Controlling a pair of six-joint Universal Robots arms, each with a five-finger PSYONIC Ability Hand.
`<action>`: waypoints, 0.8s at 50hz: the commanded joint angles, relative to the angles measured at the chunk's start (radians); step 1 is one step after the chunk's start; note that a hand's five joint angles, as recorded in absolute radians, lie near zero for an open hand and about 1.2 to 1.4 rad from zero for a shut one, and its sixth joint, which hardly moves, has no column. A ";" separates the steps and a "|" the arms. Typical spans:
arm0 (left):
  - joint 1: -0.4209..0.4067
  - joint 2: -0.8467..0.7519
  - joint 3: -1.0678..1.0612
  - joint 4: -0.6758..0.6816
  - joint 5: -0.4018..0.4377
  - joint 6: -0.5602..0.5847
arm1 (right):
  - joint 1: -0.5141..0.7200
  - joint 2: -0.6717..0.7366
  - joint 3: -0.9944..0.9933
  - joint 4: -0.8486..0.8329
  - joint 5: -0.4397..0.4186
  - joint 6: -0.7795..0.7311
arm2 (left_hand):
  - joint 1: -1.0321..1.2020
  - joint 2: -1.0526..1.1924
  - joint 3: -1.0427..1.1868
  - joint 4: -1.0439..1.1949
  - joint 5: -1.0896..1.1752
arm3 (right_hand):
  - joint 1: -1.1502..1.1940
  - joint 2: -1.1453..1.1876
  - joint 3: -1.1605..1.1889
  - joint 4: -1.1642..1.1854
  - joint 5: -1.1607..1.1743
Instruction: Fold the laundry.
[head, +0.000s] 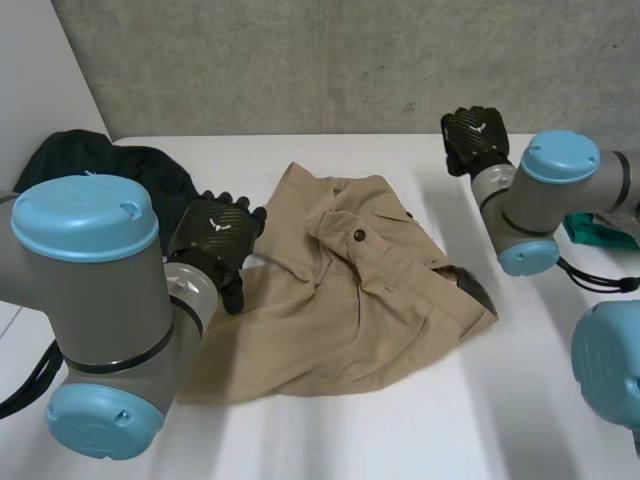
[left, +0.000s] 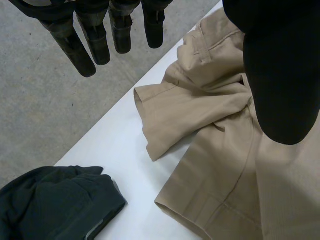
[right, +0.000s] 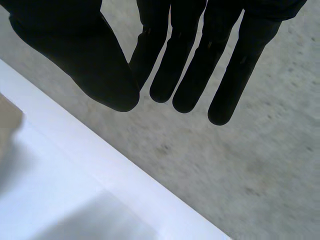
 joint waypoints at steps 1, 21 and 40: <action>-0.002 -0.020 0.002 0.002 0.001 -0.009 | 0.024 -0.005 0.020 0.216 -0.085 -0.033 | 0.025 0.020 0.018 0.022 -0.001 | -0.414 -0.445 -0.453 -0.464 -0.435; -0.015 -0.012 -0.003 -0.001 0.003 -0.021 | 0.178 0.074 -0.026 0.267 -0.119 0.033 | 0.016 0.011 0.009 0.013 -0.010 | -0.507 -0.538 -0.546 -0.557 -0.528; 0.018 0.046 -0.029 -0.003 0.034 -0.040 | 0.112 0.102 -0.137 0.103 0.017 0.010 | 0.001 -0.004 -0.006 -0.002 -0.025 | 0.253 0.222 0.214 0.203 0.233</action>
